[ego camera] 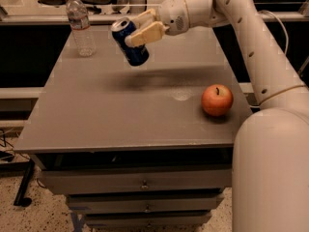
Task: Place pepsi can upright
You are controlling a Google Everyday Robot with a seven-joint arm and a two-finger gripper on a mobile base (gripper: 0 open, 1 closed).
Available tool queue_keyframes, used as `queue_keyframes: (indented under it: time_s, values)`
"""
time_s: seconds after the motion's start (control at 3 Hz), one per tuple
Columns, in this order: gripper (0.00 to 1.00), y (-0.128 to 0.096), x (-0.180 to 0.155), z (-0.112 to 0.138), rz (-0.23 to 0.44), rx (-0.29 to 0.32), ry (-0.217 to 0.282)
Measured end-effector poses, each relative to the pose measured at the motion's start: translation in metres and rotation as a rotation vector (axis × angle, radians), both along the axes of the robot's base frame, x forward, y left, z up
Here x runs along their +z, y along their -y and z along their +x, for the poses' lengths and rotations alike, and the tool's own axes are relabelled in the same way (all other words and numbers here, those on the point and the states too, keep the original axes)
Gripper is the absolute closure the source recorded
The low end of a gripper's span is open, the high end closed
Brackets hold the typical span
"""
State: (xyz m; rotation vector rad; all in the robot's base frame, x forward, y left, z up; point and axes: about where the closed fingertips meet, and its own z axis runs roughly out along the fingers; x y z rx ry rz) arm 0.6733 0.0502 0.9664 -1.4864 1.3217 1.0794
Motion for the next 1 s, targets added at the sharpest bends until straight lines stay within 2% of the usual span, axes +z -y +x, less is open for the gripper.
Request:
queue_keyframes:
  time_s: [0.33, 1.0]
  values:
    - [1.00, 0.018, -0.005, 0.010, 0.070, -0.016, -0.044]
    - [1.00, 0.055, -0.027, 0.025, 0.133, -0.063, -0.130]
